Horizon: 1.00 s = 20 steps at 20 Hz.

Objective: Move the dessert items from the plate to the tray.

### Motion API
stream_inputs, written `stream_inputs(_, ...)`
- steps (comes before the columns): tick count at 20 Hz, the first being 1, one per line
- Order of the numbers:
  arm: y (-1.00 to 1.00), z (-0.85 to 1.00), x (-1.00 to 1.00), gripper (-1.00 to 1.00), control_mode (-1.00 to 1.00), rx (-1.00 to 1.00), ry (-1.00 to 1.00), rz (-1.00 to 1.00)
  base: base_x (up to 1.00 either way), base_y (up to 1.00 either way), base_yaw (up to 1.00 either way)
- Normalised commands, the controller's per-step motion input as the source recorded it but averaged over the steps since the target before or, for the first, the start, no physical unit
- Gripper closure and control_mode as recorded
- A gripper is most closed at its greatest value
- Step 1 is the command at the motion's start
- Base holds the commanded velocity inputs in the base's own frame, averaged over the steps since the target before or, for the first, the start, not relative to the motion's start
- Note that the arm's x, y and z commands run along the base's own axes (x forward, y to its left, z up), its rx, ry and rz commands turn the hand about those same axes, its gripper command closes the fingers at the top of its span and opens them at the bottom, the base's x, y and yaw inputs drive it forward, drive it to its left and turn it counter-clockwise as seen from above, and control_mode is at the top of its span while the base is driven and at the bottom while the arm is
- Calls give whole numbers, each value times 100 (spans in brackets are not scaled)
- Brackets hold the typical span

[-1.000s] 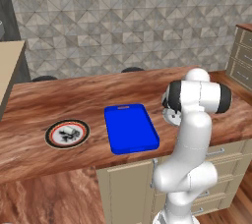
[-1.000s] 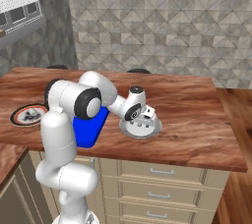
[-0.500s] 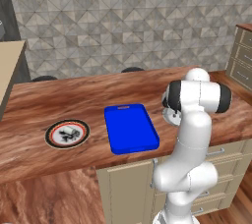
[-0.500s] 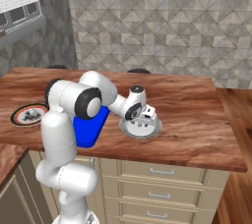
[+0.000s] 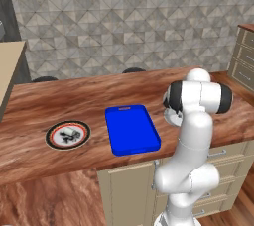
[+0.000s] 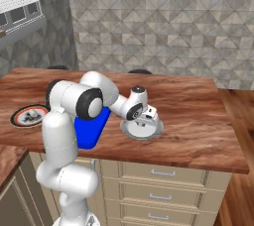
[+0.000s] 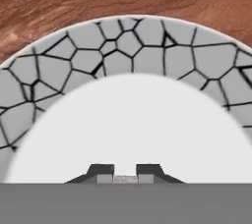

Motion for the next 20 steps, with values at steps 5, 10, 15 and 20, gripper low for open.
stream_inputs(5, 17, 42, 0, 100, -100, 0, 6, -6, 0, 0, 0)
stream_inputs(10, 91, 66, 0, 100, -100, -3, -6, -12, 0, 0, 0)
stream_inputs(15, 100, 76, 0, 100, -100, -8, -6, -17, 0, 0, 0)
stream_inputs(20, 100, 47, 0, 100, -100, -13, -5, -18, 0, 0, 0)
